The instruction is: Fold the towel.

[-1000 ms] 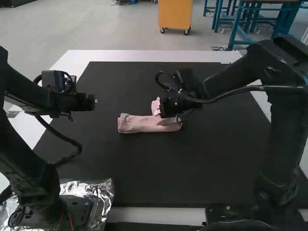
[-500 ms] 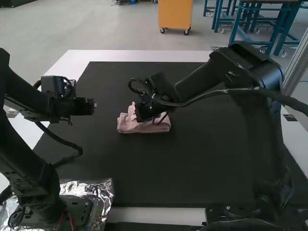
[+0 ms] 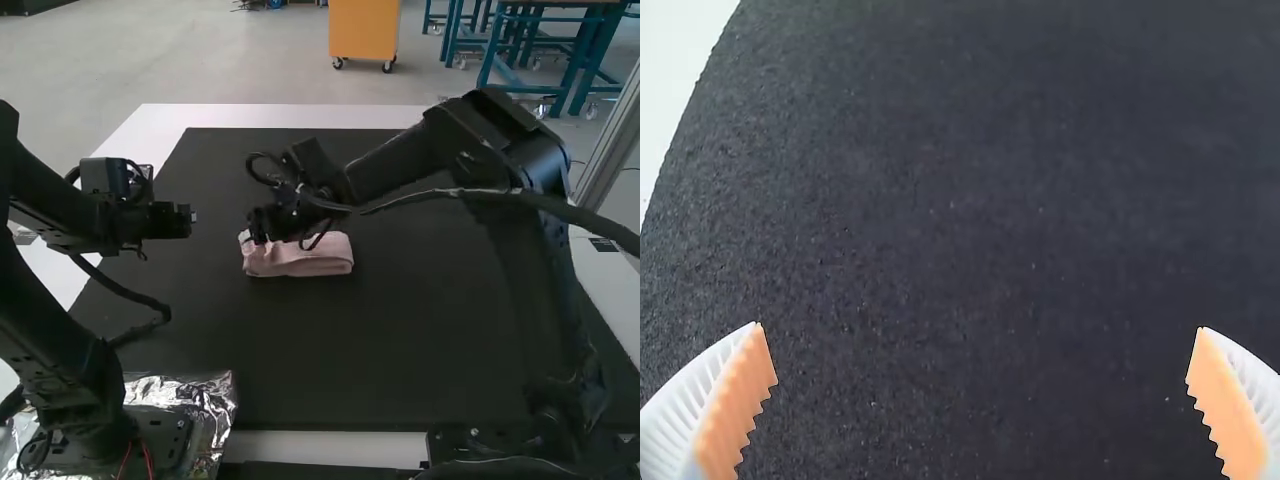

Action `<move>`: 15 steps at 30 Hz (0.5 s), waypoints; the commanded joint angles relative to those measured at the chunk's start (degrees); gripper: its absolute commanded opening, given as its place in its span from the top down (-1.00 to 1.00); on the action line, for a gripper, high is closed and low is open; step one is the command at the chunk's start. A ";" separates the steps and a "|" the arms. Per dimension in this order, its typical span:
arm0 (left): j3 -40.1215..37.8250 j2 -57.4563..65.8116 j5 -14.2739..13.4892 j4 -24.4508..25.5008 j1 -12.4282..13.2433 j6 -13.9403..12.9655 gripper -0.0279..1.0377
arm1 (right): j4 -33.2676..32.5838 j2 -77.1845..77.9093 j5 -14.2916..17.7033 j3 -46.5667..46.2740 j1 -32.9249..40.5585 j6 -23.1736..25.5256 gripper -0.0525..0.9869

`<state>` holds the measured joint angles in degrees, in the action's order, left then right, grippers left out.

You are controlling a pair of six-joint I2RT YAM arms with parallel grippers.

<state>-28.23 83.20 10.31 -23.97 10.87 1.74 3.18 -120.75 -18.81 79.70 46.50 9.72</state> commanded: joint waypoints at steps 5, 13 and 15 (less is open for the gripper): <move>0.28 -0.41 -0.20 -0.73 0.11 -0.60 -0.87 | 0.60 11.94 -2.29 -2.18 -0.71 -0.40 0.02; 0.19 -0.41 -0.46 -0.73 0.11 -0.51 -0.87 | 18.44 13.96 -3.78 -17.74 -5.02 0.57 0.95; 0.02 -0.49 -0.90 -0.82 0.11 -0.51 -0.87 | 20.20 12.91 -3.96 -19.23 -5.28 0.57 0.95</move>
<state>-28.23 83.20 10.26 -24.10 10.87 1.74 21.74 -107.04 -21.71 61.67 41.28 9.91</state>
